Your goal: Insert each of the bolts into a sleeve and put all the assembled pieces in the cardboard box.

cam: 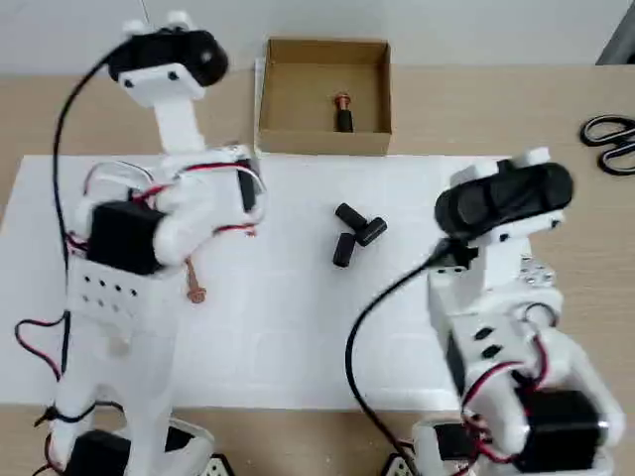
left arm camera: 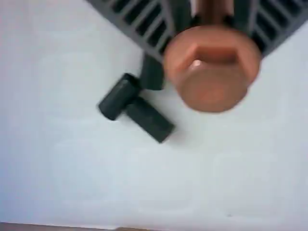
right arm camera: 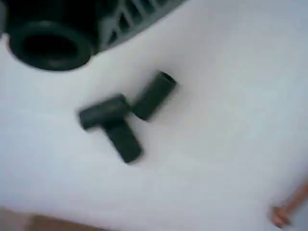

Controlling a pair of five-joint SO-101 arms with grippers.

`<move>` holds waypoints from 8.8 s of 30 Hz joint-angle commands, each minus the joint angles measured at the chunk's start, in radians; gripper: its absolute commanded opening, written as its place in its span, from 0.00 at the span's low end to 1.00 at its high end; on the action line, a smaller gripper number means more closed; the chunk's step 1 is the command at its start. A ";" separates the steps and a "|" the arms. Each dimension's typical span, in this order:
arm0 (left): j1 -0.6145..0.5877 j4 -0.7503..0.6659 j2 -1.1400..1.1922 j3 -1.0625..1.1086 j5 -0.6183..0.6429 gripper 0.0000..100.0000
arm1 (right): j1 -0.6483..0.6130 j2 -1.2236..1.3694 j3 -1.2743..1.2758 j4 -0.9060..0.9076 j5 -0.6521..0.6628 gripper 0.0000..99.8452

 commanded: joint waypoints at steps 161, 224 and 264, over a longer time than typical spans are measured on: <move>-0.600 0.031 -0.574 0.788 -0.543 0.22 | -0.091 1.578 -0.881 -1.283 -0.051 0.00; -0.594 0.008 -0.574 0.820 -0.543 0.21 | -0.137 2.242 -2.122 -0.608 0.029 0.13; -0.594 0.003 -0.574 0.825 -0.545 0.22 | -0.001 1.504 -1.788 0.268 0.023 0.13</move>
